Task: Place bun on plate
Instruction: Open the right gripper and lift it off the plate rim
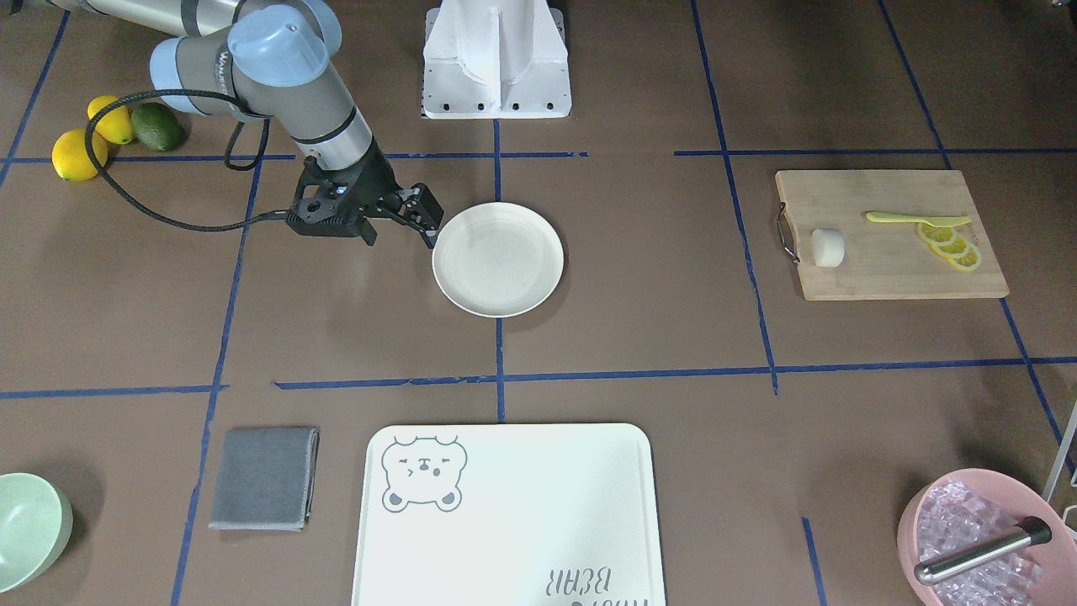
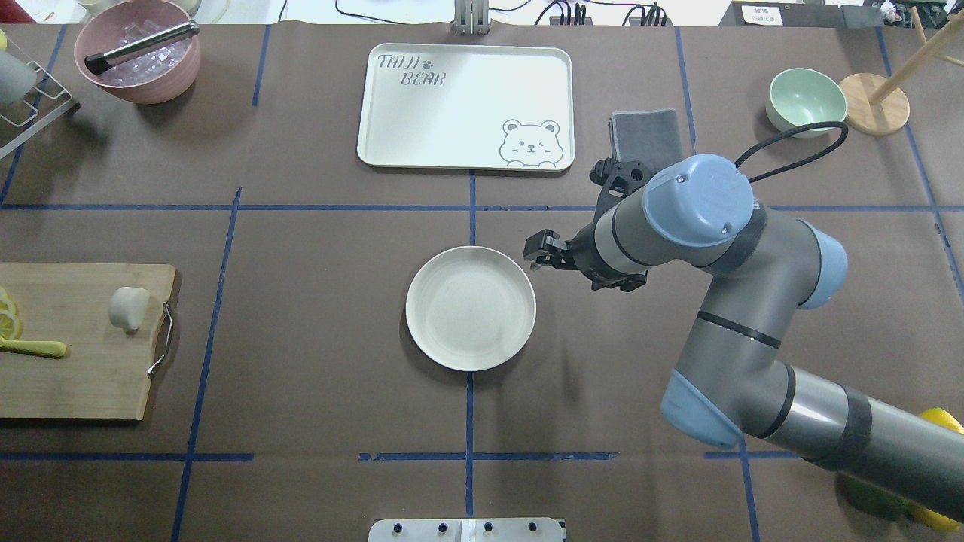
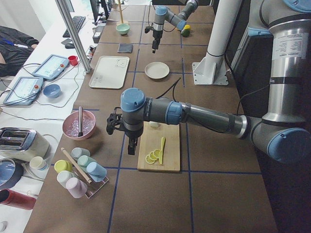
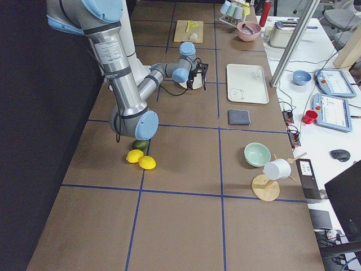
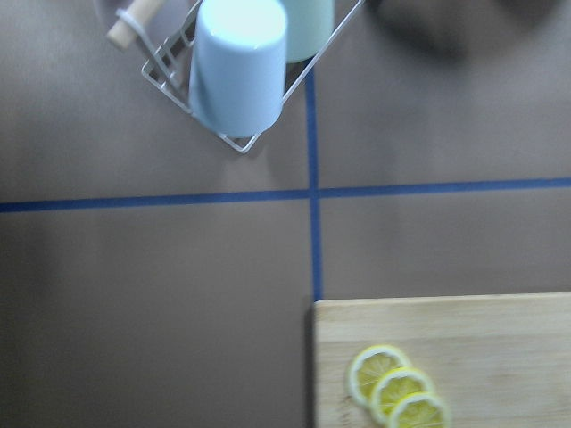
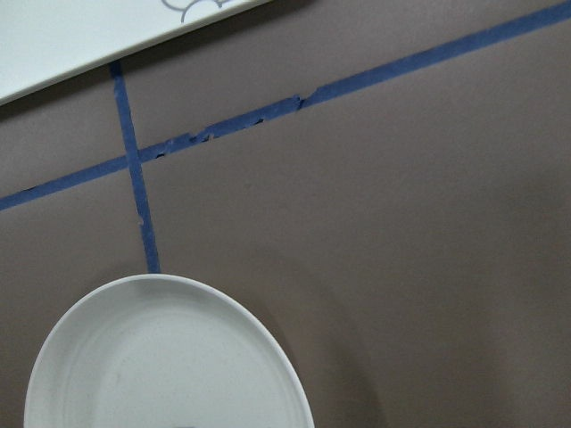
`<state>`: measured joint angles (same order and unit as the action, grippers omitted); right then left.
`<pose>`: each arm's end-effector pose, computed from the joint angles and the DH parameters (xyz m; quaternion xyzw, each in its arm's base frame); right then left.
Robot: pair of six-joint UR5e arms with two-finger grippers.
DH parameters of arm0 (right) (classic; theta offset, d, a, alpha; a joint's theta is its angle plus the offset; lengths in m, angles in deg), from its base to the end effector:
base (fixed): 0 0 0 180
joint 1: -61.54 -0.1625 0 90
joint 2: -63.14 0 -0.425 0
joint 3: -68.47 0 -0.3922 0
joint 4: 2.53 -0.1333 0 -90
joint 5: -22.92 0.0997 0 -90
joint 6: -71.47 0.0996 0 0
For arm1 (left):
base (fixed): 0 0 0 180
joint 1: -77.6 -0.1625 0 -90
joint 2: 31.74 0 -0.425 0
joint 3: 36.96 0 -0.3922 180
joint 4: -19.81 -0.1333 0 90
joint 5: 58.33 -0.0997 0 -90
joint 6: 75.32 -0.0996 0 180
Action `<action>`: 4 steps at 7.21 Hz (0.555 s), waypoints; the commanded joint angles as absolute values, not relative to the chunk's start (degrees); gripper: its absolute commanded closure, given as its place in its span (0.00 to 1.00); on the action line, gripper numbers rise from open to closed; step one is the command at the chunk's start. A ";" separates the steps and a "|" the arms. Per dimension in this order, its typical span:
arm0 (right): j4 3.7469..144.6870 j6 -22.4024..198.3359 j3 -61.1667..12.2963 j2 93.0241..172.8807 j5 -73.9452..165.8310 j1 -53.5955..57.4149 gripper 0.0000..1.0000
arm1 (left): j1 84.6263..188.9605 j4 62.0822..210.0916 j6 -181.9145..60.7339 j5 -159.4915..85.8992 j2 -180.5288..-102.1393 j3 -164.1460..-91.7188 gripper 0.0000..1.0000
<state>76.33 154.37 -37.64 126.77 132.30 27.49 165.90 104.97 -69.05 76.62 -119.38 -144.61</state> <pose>-0.4516 -0.4262 0.2539 0.0156 -0.4690 0.1312 0.8732 -0.0489 -0.4733 0.5350 0.0575 0.3856 -0.0019 0.9209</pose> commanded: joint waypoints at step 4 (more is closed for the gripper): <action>93.36 122.85 -44.99 131.85 142.69 10.07 0.00 | 139.98 123.00 -33.92 68.28 -114.55 -153.78 0.01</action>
